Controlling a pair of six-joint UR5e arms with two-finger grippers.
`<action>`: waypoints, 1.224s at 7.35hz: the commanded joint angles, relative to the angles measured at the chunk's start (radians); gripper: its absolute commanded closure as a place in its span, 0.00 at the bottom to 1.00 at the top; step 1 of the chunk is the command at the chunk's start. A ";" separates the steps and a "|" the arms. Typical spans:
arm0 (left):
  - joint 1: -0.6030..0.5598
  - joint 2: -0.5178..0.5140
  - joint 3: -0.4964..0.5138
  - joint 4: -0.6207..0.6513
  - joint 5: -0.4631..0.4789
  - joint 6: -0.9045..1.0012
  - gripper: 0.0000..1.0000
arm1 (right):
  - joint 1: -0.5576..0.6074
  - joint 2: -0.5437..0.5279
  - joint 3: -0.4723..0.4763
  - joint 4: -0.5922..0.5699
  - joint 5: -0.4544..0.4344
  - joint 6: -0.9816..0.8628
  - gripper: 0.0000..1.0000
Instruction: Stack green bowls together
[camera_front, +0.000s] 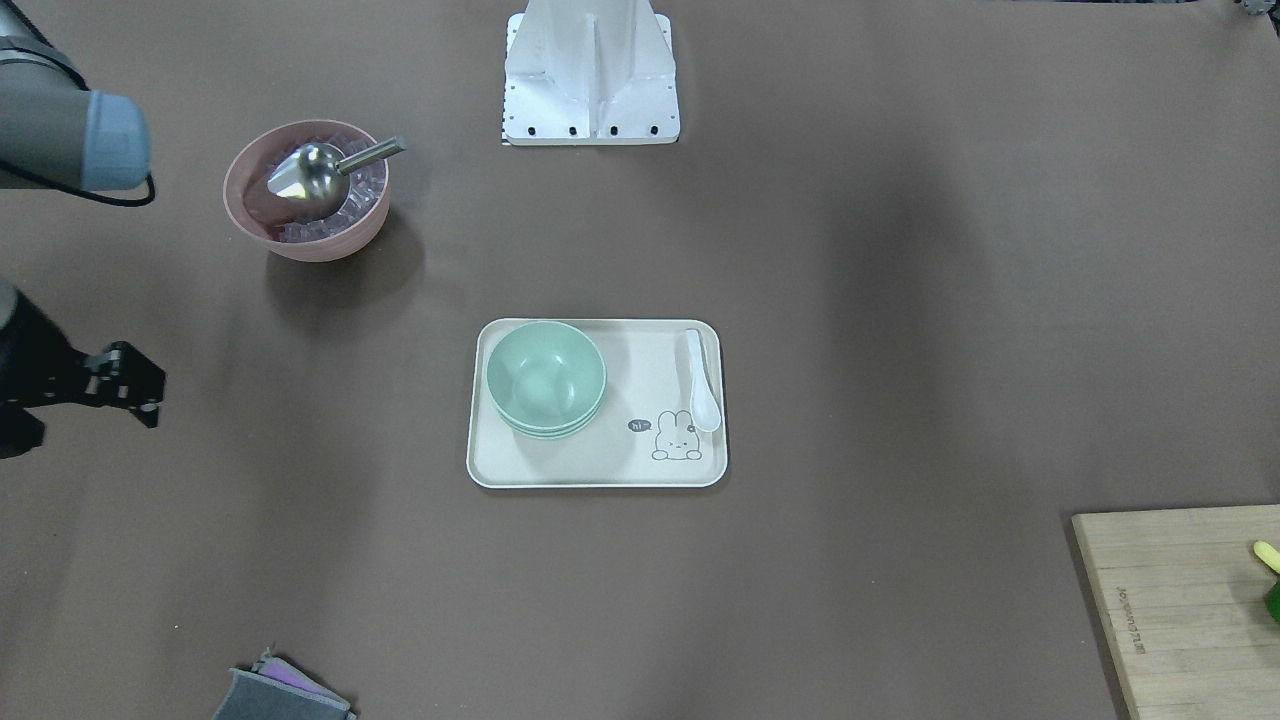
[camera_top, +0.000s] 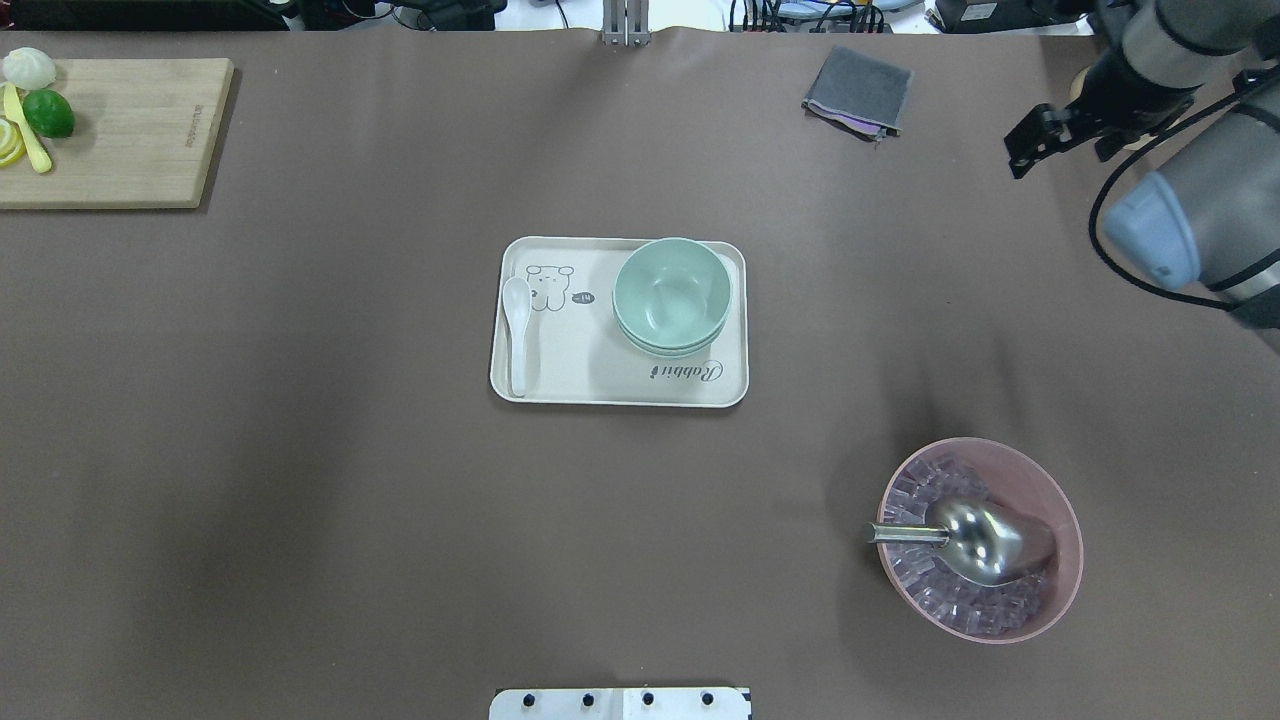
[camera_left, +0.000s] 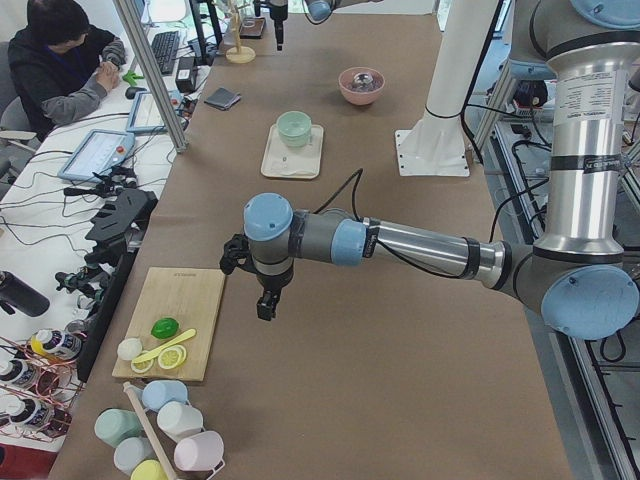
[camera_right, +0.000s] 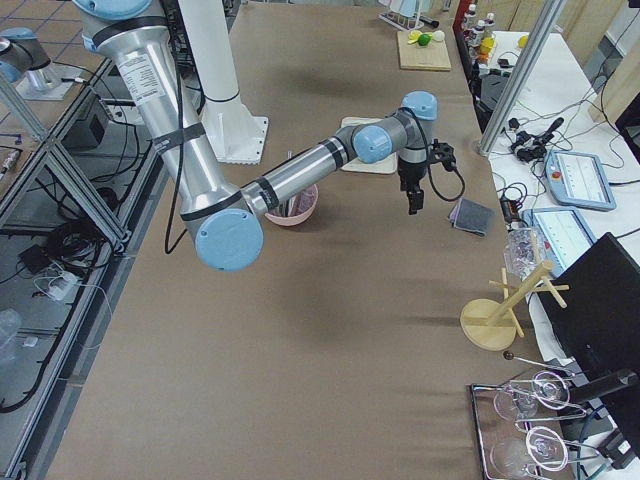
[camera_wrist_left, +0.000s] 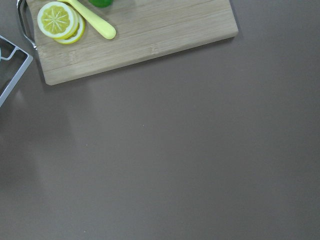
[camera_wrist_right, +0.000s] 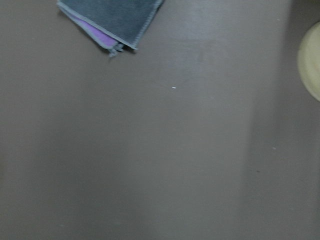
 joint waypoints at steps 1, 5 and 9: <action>-0.054 0.030 0.020 0.007 0.001 -0.003 0.02 | 0.163 -0.104 -0.002 -0.062 0.039 -0.246 0.00; -0.054 0.064 0.023 -0.037 -0.007 0.000 0.02 | 0.358 -0.331 -0.008 -0.052 0.030 -0.427 0.00; -0.054 0.073 -0.026 -0.052 -0.008 0.004 0.02 | 0.396 -0.417 0.016 0.002 0.051 -0.416 0.00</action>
